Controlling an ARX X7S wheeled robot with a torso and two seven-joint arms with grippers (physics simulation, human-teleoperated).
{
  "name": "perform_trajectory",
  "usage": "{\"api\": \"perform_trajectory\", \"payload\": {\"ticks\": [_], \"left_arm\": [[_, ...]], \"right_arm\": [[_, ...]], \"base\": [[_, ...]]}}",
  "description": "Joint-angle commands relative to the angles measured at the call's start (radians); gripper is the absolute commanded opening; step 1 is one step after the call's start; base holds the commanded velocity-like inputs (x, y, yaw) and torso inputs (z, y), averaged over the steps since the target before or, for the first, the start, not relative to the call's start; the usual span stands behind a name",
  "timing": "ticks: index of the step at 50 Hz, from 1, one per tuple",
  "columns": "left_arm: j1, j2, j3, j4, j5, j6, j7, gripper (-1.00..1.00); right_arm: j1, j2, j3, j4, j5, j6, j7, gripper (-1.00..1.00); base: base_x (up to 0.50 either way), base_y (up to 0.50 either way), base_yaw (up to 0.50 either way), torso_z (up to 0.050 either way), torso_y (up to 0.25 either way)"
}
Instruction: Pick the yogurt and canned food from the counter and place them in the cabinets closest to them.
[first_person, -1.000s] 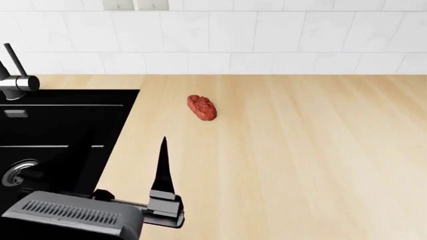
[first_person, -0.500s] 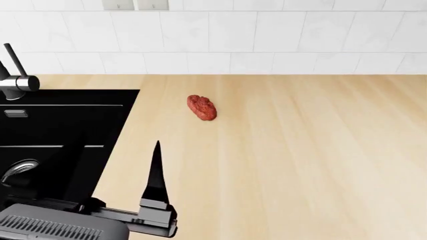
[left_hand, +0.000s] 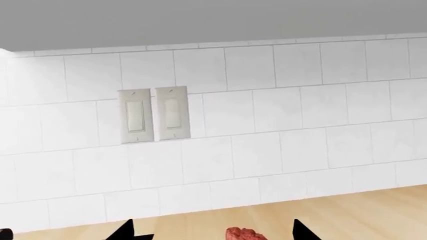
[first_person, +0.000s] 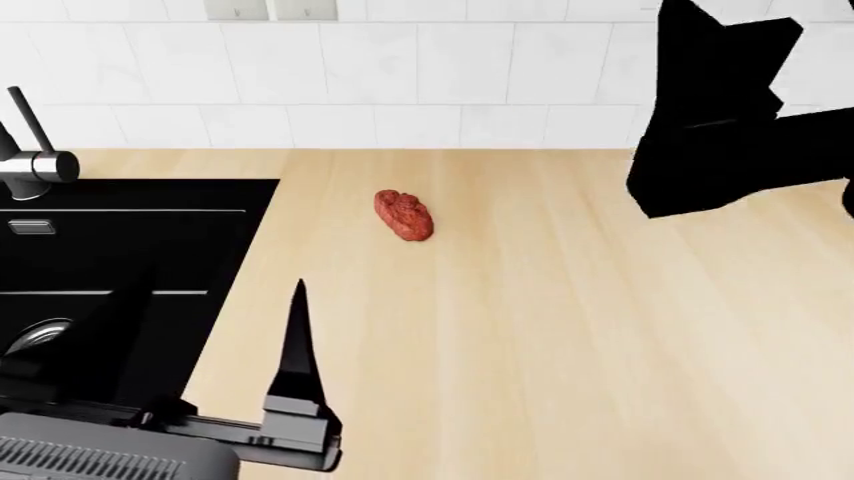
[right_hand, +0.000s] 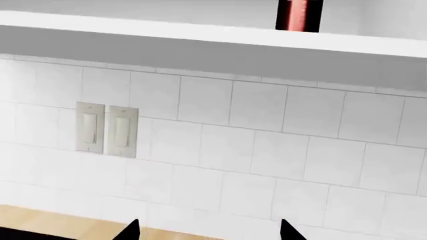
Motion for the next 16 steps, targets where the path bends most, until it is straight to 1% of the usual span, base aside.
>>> {"api": "perform_trajectory", "payload": {"ticks": [1, 3, 4, 7, 12, 16], "left_arm": [[0.033, -0.011, -0.039, -0.001, 0.003, -0.009, 0.002, 1.0], [0.038, -0.014, -0.042, -0.001, 0.006, -0.007, 0.004, 1.0], [0.042, -0.015, -0.044, -0.002, 0.009, -0.005, 0.004, 1.0], [0.056, -0.017, -0.052, -0.004, 0.015, -0.004, 0.008, 1.0], [0.072, -0.022, -0.062, -0.005, 0.023, -0.007, 0.011, 1.0], [0.086, -0.025, -0.072, -0.016, 0.03, 0.001, 0.019, 1.0]], "right_arm": [[-0.241, 0.08, -0.009, -0.248, -0.062, -0.136, 0.004, 1.0], [-0.281, 0.075, -0.004, -0.273, -0.083, -0.147, 0.007, 1.0], [-0.32, 0.054, 0.028, -0.279, -0.087, -0.126, 0.019, 1.0], [-0.453, -0.029, 0.175, -0.279, -0.081, -0.017, 0.053, 1.0], [-0.743, -0.217, 0.462, -0.279, -0.101, 0.223, 0.054, 1.0], [-0.876, -0.348, 0.608, -0.279, -0.089, 0.39, 0.054, 1.0]], "base": [[0.0, 0.0, 0.0, 0.0, 0.0], [0.0, 0.0, 0.0, 0.0, 0.0], [0.0, 0.0, 0.0, 0.0, 0.0], [0.0, 0.0, 0.0, 0.0, 0.0], [0.0, 0.0, 0.0, 0.0, 0.0], [0.0, 0.0, 0.0, 0.0, 0.0]]}}
